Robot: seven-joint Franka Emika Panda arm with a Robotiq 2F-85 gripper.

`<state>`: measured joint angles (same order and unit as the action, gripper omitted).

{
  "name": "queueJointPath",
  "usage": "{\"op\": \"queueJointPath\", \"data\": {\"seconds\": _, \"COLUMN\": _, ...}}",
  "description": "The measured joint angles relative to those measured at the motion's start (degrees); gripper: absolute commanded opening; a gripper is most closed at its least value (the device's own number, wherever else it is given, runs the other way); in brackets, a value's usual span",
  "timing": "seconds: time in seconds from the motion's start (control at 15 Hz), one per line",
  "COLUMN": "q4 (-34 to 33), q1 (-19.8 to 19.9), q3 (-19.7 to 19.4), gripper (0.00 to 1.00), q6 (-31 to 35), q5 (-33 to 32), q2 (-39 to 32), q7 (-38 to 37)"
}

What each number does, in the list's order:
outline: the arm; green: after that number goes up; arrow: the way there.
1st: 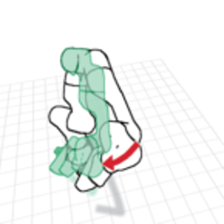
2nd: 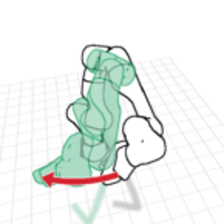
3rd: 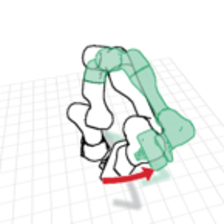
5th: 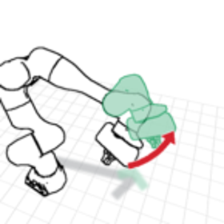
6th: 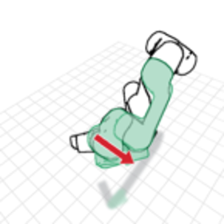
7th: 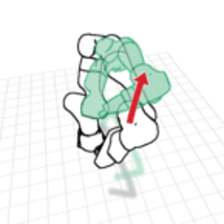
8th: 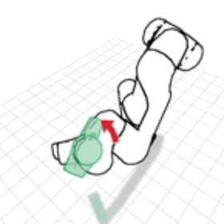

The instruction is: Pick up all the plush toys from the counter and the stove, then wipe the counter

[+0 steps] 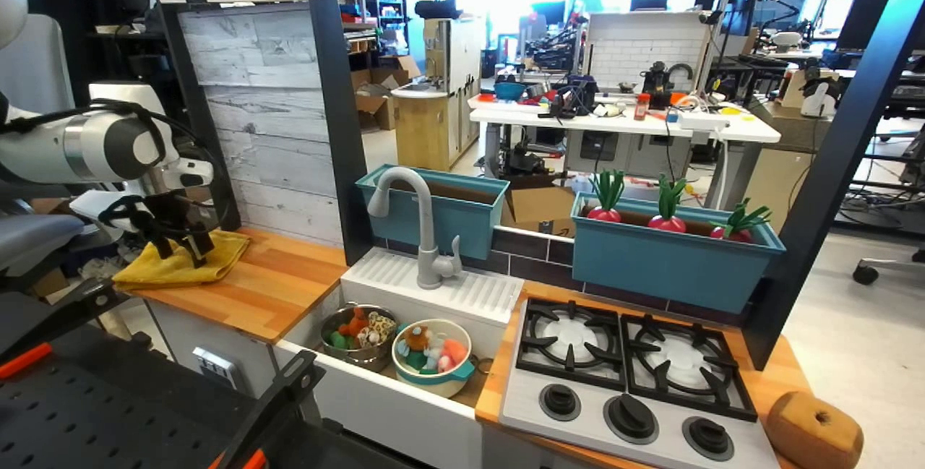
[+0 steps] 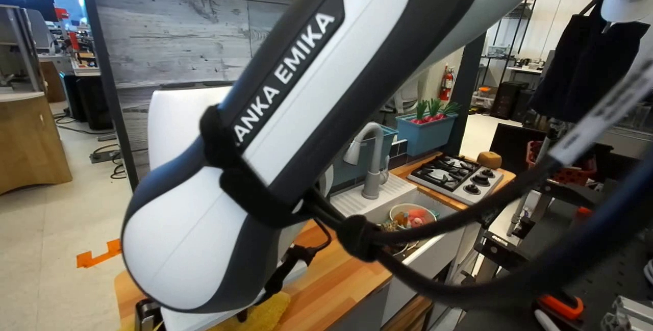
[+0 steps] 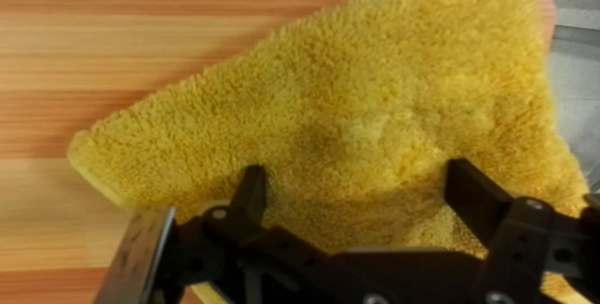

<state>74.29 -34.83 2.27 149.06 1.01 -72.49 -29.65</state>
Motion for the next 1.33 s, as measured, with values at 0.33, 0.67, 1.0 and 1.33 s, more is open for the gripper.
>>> {"op": "queueJointPath", "data": {"seconds": 0.33, "q4": -0.5, "q1": 1.5, "q3": -4.3, "gripper": 1.0, "q6": -4.3, "q5": 1.3, "q2": 0.3, "q7": -4.8}}
{"op": "queueJointPath", "data": {"seconds": 0.67, "q4": 2.5, "q1": 5.6, "q3": -7.8, "gripper": 1.0, "q6": -6.5, "q5": 1.4, "q2": 2.2, "q7": -7.8}}
{"op": "queueJointPath", "data": {"seconds": 1.0, "q4": 2.4, "q1": 5.8, "q3": -4.7, "gripper": 1.0, "q6": -6.3, "q5": 0.6, "q2": 1.7, "q7": -7.2}}
{"op": "queueJointPath", "data": {"seconds": 1.33, "q4": -1.6, "q1": 2.2, "q3": -1.8, "gripper": 1.0, "q6": -6.0, "q5": -0.7, "q2": -0.6, "q7": -5.9}}
